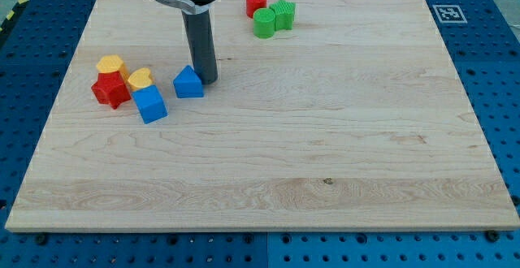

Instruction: Push the blue triangle right to the blue cube

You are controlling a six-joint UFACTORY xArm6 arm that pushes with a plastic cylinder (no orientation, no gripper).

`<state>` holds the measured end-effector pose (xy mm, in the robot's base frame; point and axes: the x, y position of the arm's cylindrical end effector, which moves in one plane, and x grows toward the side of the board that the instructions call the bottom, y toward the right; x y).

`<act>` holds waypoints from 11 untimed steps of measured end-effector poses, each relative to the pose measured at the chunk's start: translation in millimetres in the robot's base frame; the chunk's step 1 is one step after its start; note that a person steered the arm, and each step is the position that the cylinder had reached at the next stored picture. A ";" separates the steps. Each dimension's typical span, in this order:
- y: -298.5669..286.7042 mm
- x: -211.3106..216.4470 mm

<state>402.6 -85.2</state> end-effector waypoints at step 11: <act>-26.5 8.8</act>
<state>411.4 -111.7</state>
